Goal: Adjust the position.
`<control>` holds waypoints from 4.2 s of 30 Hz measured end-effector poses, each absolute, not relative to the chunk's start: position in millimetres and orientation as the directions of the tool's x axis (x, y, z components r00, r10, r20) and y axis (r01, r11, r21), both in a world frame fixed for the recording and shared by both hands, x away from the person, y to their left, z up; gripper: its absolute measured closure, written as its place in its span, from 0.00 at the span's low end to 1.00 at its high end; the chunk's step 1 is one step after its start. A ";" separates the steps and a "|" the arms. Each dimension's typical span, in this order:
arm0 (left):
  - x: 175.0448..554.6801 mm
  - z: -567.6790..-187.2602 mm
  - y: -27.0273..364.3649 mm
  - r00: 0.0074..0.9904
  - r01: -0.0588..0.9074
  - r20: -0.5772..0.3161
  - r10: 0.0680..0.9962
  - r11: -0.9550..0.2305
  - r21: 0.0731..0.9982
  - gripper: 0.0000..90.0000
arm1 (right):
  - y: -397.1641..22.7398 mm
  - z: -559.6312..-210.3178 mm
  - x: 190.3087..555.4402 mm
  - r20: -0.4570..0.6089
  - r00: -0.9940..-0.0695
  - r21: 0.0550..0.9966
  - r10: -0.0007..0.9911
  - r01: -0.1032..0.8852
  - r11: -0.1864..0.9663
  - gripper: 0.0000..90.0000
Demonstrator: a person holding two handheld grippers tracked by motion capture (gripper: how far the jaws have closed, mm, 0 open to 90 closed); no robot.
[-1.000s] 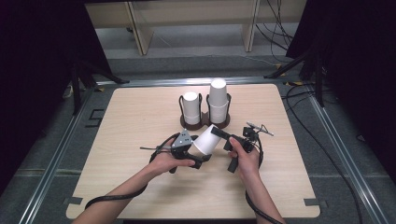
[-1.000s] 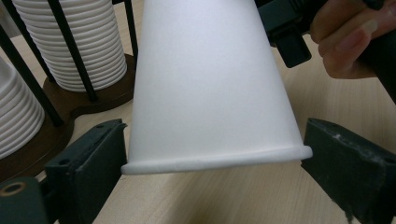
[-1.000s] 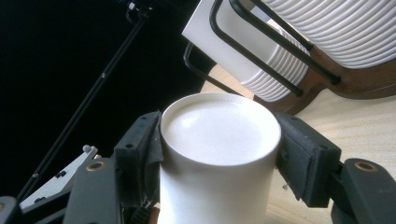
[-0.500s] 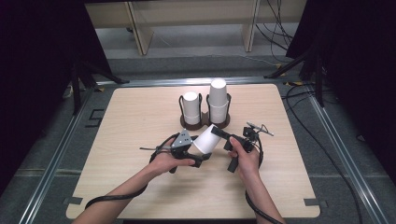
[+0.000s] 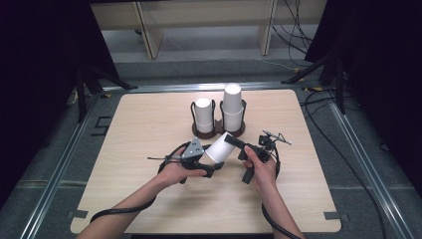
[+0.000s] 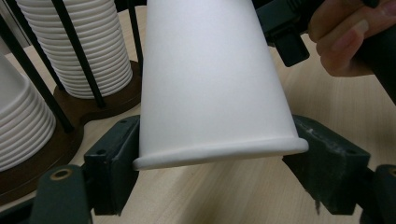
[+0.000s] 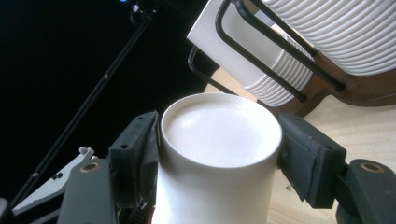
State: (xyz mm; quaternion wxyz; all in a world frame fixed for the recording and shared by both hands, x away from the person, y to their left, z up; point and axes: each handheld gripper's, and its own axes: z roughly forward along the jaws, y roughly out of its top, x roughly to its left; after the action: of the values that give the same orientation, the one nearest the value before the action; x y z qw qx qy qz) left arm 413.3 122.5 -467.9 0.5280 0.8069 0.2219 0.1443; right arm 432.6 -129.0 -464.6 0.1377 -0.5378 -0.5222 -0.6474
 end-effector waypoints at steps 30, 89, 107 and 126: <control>412.7 -460.2 126.4 0.872 0.146 0.080 0.483 -0.414 0.898 0.30 | -132.9 -455.9 429.0 0.678 -0.496 0.721 0.542 0.591 -0.360 0.18; 438.8 -409.9 156.4 0.925 -0.083 0.369 0.088 -0.902 0.423 0.31 | -140.4 -452.2 406.8 0.377 -0.601 0.892 0.705 0.442 -0.100 0.21; 441.5 -392.2 146.2 0.940 -0.142 0.335 -0.066 -0.968 0.207 0.32 | -113.9 -457.0 397.4 0.125 -0.712 0.914 0.691 0.353 0.198 0.25; 442.3 -390.8 141.3 0.940 -0.193 0.305 -0.149 -0.974 0.119 0.33 | -99.4 -458.5 395.9 0.005 -0.770 0.902 0.638 0.280 0.330 0.26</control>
State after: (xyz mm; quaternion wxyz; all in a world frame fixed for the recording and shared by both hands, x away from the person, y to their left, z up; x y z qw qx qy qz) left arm 442.3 141.3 -390.8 0.0737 0.9823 -0.0870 0.1489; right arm 395.9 -99.4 -458.5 -0.1785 -0.2883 -0.7957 -0.5018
